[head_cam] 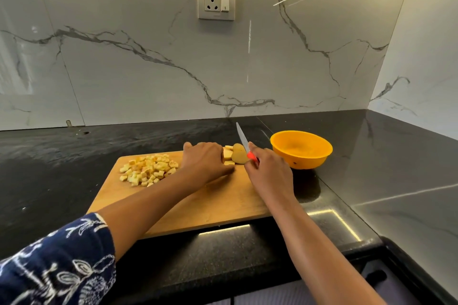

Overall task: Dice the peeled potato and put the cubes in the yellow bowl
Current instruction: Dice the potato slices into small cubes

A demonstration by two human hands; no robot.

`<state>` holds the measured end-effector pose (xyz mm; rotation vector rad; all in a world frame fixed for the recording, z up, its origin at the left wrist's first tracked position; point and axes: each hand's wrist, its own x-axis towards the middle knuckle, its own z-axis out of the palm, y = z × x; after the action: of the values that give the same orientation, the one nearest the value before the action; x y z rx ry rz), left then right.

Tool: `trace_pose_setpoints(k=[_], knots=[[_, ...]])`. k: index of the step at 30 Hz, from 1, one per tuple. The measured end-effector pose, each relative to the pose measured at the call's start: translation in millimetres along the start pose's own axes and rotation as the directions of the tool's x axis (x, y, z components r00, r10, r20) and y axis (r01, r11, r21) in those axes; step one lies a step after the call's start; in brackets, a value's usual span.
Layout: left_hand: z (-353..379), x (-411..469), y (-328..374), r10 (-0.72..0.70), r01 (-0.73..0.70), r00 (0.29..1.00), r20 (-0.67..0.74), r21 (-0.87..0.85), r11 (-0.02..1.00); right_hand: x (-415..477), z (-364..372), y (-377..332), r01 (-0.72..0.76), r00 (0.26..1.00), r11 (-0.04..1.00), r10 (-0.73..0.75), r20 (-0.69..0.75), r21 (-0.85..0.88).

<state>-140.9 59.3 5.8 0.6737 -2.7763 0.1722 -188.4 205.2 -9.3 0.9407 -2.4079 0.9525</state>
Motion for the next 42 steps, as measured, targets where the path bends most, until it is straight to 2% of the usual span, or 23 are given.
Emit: trace_pose_setpoints(k=[5,9,12,16,20,23,29,33,37,42], knots=[[-9.1,-4.5,-15.2,-0.031,0.042,0.997,0.076,-0.142,0.989,0.0,0.0,-2.1,0.01,1.0,1.0,-0.01,0.012,-0.002],[-27.9,-26.9,-41.8,0.012,-0.006,0.999,0.043,-0.142,0.99,0.3,0.3,-2.6,0.009,1.0,1.0,-0.008,0.028,-0.013],[-39.9,-49.2,-66.0,0.073,-0.068,0.997,0.021,-0.174,0.982,-0.1,0.5,-2.7,0.009,1.0,1.0,-0.009,0.027,-0.018],[-40.3,-68.9,-90.3,0.26,-0.205,0.956,0.133,-0.331,0.921,-0.6,0.4,-4.0,-0.007,0.999,1.0,0.008,0.049,-0.023],[-32.9,-65.2,-96.4,0.387,-0.344,0.909,0.156,-0.246,0.906,-3.0,-1.8,-7.6,-0.019,0.996,1.0,0.019,0.086,0.005],[-27.6,-54.8,-97.0,0.413,-0.377,0.898,0.152,-0.222,0.9,-5.0,-4.2,-9.1,-0.062,0.989,0.996,0.053,0.135,0.066],[-25.0,-66.6,-102.1,0.401,-0.388,0.916,0.011,-0.236,0.891,-8.3,-4.1,-12.0,-0.11,0.976,0.99,0.092,0.198,0.083],[-19.3,-89.3,-116.2,0.509,-0.512,0.859,-0.055,-0.127,0.85,-16.4,-8.0,-19.5,-0.055,0.969,0.996,0.036,0.246,0.07],[-19.8,-100.8,-117.6,0.568,-0.565,0.823,0.029,-0.067,0.822,-29.2,-13.6,-29.9,0.025,0.942,1.0,-0.029,0.333,0.017],[-19.5,-95.5,-115.3,0.542,-0.537,0.819,0.187,-0.082,0.84,-48.2,-21.5,-43.2,0.171,0.901,0.985,-0.158,0.405,0.005]])
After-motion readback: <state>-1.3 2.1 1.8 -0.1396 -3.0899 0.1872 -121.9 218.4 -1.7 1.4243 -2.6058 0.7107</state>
